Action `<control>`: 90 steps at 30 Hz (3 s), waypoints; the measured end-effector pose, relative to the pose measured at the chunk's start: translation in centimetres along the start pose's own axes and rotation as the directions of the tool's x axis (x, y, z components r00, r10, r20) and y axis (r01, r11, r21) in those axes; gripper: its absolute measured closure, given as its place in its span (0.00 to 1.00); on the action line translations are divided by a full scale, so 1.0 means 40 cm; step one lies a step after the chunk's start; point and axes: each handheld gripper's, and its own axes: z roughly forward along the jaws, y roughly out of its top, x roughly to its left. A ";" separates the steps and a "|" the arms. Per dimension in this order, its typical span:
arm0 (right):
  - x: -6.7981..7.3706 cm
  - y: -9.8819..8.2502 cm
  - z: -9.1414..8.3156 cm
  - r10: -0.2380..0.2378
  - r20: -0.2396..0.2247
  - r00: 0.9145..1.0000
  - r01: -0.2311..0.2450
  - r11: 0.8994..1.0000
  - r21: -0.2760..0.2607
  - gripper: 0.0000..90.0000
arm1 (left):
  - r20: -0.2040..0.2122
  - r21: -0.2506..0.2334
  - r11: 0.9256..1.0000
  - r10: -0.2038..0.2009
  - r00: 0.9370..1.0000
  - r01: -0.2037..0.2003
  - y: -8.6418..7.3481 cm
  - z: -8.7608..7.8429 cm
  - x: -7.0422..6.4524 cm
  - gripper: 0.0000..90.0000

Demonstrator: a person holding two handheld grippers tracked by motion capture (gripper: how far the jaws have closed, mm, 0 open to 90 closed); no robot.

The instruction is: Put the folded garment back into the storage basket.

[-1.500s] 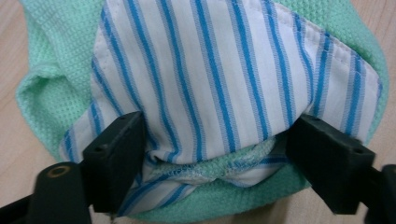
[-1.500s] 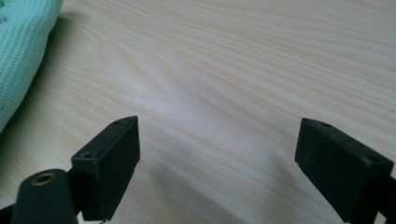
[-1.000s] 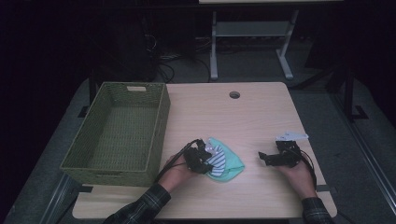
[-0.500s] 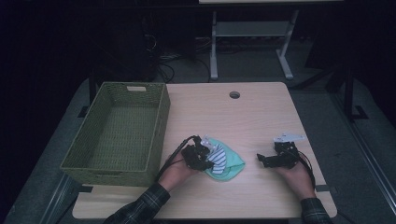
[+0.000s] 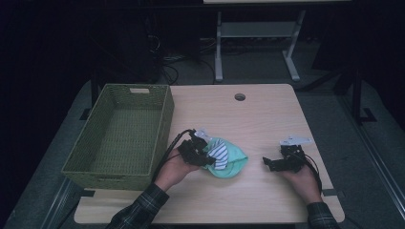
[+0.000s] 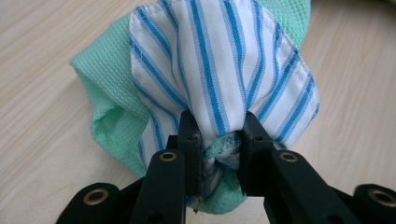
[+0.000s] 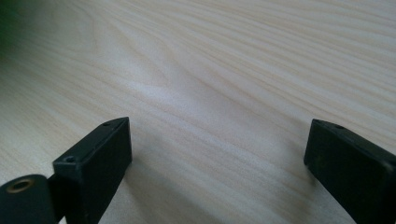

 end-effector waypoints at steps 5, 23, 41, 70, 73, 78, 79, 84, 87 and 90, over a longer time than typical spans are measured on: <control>-0.001 0.000 0.000 -0.003 0.000 1.000 0.003 1.000 -0.001 0.08 | -0.008 -0.019 1.000 0.001 1.000 -0.001 0.018 -0.031 -0.001 0.82; -0.001 0.000 0.001 0.004 0.005 1.000 -0.004 1.000 -0.001 0.08 | -0.039 -0.068 0.998 -0.007 0.999 0.004 0.056 -0.169 0.024 0.82; -0.001 0.001 0.004 0.003 0.007 1.000 -0.003 1.000 0.007 0.03 | -0.120 -0.104 0.993 -0.062 0.991 0.050 0.025 -0.283 0.074 0.82; 0.000 0.002 0.005 0.007 0.011 1.000 -0.007 1.000 0.007 0.02 | -0.265 -0.157 0.976 -0.188 0.946 0.150 -0.073 -0.443 0.143 0.82; 0.000 0.002 0.005 0.008 0.011 1.000 -0.009 1.000 0.007 0.02 | -0.281 -0.160 0.973 -0.209 0.937 0.169 -0.091 -0.459 0.156 0.82; -0.001 0.002 0.006 0.001 0.013 1.000 -0.001 1.000 0.004 0.02 | -0.297 -0.181 0.965 -0.239 0.924 0.191 -0.116 -0.486 0.172 0.82; -0.002 0.002 0.006 0.000 0.013 1.000 0.000 1.000 0.003 0.02 | -0.301 -0.184 0.963 -0.246 0.921 0.197 -0.122 -0.490 0.177 0.82; -0.002 0.002 0.006 -0.001 0.013 1.000 0.001 1.000 0.003 0.02 | -0.323 -0.186 0.958 -0.269 0.907 0.218 -0.145 -0.503 0.196 0.82; -0.001 0.002 0.006 0.001 0.012 1.000 -0.001 1.000 0.003 0.02 | -0.345 -0.183 0.956 -0.283 0.895 0.231 -0.163 -0.509 0.209 0.82; -0.001 0.002 0.006 0.001 0.012 1.000 -0.001 1.000 0.003 0.02 | -0.356 -0.188 0.950 -0.302 0.885 0.249 -0.181 -0.514 0.223 0.82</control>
